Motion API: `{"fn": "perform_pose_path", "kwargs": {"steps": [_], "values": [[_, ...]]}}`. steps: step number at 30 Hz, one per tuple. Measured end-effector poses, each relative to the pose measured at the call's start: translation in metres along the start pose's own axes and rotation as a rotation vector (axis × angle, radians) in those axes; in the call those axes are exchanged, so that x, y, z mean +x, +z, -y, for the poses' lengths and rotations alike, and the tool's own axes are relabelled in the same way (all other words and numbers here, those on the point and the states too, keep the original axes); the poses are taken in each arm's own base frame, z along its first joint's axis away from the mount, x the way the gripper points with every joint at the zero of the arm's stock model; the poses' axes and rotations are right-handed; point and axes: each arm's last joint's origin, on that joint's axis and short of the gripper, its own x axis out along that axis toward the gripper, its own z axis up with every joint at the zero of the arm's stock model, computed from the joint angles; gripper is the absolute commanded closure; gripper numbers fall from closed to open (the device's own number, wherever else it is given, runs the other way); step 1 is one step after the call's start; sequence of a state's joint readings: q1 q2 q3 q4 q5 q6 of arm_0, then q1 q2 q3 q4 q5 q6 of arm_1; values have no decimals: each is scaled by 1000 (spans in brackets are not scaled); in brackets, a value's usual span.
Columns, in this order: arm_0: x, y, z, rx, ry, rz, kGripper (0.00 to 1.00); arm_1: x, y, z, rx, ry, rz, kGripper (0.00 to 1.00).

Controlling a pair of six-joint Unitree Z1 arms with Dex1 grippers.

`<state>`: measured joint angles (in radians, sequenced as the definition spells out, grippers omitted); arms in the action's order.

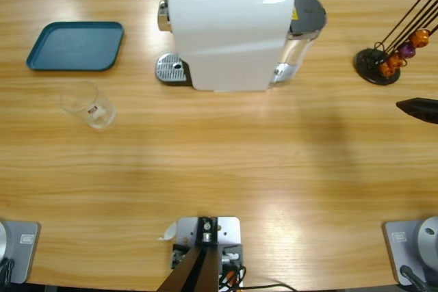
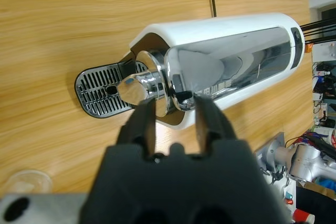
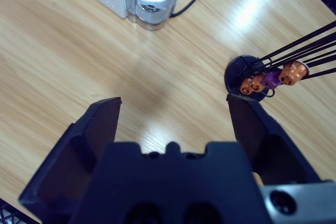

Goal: Pour coffee

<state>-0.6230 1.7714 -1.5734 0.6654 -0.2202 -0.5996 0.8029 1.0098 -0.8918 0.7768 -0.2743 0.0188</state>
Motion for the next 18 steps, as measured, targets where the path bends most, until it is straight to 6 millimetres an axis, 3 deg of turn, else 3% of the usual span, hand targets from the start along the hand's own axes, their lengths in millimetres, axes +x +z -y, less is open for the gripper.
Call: {"fn": "perform_pose_path", "kwargs": {"steps": [11, 15, 18], "values": [[-1, 1, -1, -9, -46, -27, 1000, 0, 0, 0, 0, 0, 0, 103], [-1, 1, -1, -9, -46, -27, 1000, 0, 0, 0, 0, 0, 0, 1], [-1, 1, -1, -9, -46, -26, 1000, 0, 0, 0, 0, 0, 0, 0]]}}
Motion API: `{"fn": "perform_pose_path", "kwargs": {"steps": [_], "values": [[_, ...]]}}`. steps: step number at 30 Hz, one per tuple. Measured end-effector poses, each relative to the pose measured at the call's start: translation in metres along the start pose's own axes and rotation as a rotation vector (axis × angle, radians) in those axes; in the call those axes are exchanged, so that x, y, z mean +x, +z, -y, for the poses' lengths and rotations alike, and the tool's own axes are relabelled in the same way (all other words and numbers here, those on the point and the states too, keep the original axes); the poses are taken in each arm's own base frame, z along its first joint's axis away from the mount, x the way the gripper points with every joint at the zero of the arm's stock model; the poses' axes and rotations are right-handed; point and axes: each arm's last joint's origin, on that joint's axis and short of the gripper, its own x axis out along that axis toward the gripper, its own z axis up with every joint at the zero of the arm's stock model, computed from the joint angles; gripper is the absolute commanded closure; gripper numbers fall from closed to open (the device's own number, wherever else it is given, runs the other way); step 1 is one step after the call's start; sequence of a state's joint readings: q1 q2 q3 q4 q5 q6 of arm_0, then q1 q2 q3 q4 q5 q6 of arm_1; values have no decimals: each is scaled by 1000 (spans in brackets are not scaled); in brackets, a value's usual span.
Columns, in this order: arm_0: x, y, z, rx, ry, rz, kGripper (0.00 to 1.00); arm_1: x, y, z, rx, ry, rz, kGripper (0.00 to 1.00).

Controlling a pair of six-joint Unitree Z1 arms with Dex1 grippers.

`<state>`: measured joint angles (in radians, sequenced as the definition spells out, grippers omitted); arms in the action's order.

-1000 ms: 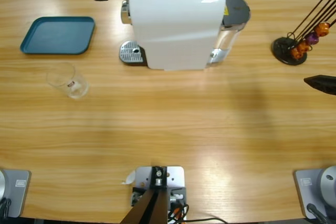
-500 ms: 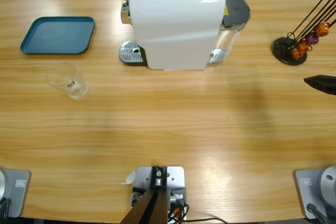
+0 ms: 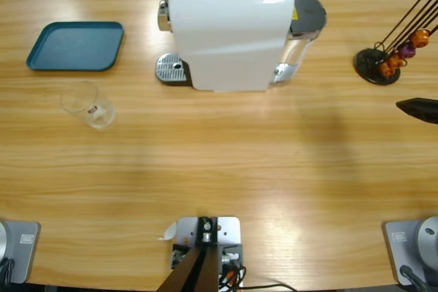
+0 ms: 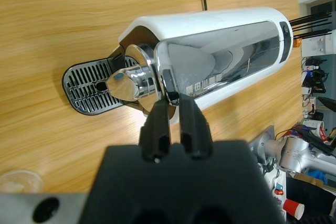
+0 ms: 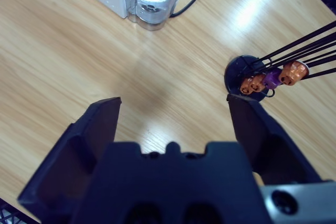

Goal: Pour coffee

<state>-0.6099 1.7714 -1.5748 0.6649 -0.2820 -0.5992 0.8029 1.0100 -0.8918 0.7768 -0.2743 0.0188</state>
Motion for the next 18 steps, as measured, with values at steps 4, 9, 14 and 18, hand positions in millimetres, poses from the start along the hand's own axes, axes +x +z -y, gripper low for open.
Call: {"fn": "perform_pose_path", "kwargs": {"steps": [4, 9, 14, 18], "values": [[0, 1, 0, 12, -26, -7, 1000, 0, 0, 0, 0, 2, -1, 0], [-1, 5, 2, 31, -65, 9, 1000, 0, 0, 0, 0, 9, -1, 0], [-2, 6, 1, 33, -71, 11, 1000, 0, 0, -1, 0, 13, -1, 4], [-3, 6, 2, 33, -73, 12, 1000, 0, 0, -1, 0, 13, -1, 6]]}}
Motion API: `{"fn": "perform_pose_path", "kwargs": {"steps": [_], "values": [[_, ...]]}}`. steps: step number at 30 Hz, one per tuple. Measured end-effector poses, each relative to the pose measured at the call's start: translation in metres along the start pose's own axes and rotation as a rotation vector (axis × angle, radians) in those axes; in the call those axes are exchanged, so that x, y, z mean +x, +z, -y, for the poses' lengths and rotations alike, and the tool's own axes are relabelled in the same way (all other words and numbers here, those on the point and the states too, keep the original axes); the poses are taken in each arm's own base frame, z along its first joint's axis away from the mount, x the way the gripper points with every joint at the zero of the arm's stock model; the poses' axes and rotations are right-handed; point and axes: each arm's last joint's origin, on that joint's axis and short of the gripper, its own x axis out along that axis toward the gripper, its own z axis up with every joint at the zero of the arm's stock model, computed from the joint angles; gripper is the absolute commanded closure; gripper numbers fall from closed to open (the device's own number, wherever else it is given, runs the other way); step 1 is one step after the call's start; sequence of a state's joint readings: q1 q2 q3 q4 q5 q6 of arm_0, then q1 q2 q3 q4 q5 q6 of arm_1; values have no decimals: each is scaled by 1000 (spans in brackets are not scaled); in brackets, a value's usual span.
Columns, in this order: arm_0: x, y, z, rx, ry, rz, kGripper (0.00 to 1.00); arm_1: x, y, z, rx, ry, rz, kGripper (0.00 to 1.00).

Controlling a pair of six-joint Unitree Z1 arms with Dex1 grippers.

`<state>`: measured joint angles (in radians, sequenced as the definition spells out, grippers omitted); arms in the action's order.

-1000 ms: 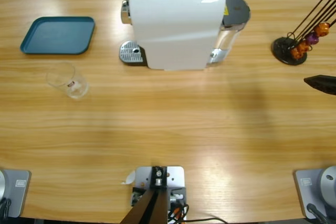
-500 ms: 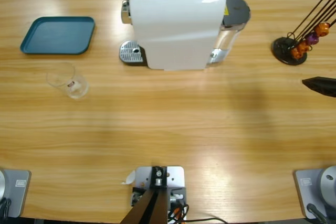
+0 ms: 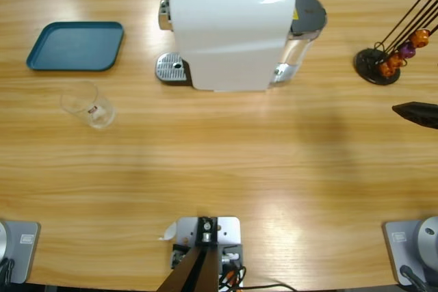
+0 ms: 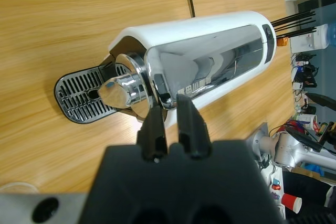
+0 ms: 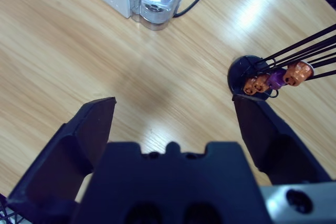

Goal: Pour coffee

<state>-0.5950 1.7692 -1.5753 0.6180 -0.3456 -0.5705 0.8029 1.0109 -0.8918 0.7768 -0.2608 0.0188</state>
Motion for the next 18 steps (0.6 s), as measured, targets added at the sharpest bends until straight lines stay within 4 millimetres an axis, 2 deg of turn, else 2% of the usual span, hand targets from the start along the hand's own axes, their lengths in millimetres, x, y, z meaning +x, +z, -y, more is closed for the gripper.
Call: {"fn": "perform_pose_path", "kwargs": {"steps": [4, 5, 8, 11, 12, 13, 14, 15, 17, 18], "values": [[-3, 0, 2, 3, -5, 7, 1000, 0, 0, 0, 0, 0, 0, 11], [-11, 2, 8, 16, -25, 30, 1000, 0, 0, 0, 0, 0, 0, 13], [-45, 9, 49, 108, -152, 139, 1000, 0, 0, 0, 0, 0, 0, 13], [-57, 11, 59, 130, -185, 174, 1000, 0, 0, 0, 0, 0, 1, 13], [-58, 11, 61, 137, -191, 178, 765, 0, 0, 0, 0, 0, 1, 13], [-59, 11, 63, 150, -201, 182, 339, 0, 0, 0, 0, 0, 1, 13], [-59, 12, 66, 169, -217, 188, 121, 0, 0, 0, 0, 0, 1, 13], [-60, 12, 69, 195, -241, 195, 21, 0, 0, 0, 0, 0, 1, 10], [-60, 11, 78, 267, -283, 214, 9, 0, 0, 0, 0, 0, 1, 17], [-61, 8, 83, 307, -291, 222, 3, 0, 0, 0, 0, 0, 1, 96]]}}
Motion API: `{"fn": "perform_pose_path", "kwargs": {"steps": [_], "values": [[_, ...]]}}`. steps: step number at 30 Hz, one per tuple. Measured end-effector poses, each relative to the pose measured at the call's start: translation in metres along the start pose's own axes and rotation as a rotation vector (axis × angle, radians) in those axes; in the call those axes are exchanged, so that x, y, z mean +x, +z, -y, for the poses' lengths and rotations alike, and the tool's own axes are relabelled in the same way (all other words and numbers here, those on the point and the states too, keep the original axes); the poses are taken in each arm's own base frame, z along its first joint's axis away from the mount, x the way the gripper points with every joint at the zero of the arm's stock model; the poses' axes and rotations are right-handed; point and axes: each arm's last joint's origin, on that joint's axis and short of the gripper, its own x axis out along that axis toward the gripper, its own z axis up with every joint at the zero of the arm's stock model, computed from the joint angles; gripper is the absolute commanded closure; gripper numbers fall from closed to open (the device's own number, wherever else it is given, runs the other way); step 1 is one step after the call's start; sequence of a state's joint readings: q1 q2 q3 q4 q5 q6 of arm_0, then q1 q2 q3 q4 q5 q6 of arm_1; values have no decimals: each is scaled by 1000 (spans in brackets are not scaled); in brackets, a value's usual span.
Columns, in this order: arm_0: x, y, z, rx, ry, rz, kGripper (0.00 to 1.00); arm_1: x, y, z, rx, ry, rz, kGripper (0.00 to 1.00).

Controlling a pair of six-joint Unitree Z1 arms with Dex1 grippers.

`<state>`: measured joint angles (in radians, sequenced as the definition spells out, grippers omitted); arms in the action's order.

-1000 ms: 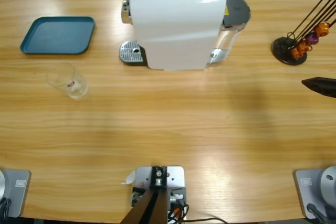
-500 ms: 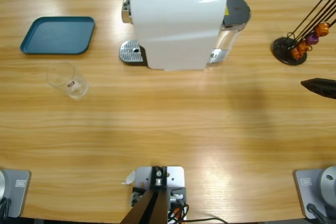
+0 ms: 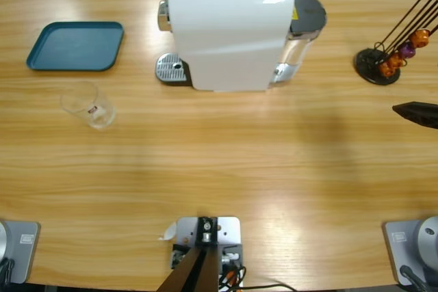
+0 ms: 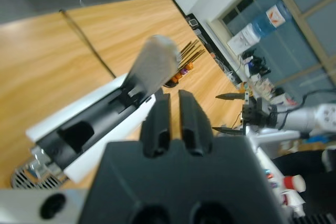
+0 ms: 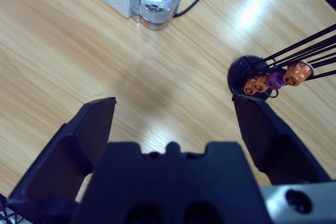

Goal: Pour coffee

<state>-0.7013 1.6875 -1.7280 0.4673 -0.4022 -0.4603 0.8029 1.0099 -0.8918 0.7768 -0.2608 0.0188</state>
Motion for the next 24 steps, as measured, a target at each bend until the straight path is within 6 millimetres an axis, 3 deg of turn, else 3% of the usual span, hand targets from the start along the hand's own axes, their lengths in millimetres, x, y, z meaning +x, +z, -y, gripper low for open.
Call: {"fn": "perform_pose_path", "kwargs": {"steps": [1, 5, 9, 12, 14, 18, 21, 24], "values": [[0, -1, 4, 42, 2, 7, 0, 0, 0, 0, 4, -2, 2, 177], [-11, -20, 4, 196, 119, 18, 0, -5, -6, 8, 82, -126, 40, 225], [-27, -74, -12, 395, 303, -83, 0, -5, -12, 28, 286, -300, 72, 243], [-49, -114, -20, 485, 371, -154, 6, 3, -13, 45, 484, -411, 91, 281], [-68, -134, -26, 503, 405, -171, 13, 13, -10, 54, 563, -445, 94, 367], [-95, -162, -33, 493, 437, -173, 13, 47, -10, 63, 652, -439, 98, 366], [-103, -167, -34, 486, 439, -162, 13, 72, -16, 66, 690, -418, 85, 368], [-104, -167, -33, 478, 441, -156, 13, 84, -17, 69, 703, -405, 79, 368]]}}
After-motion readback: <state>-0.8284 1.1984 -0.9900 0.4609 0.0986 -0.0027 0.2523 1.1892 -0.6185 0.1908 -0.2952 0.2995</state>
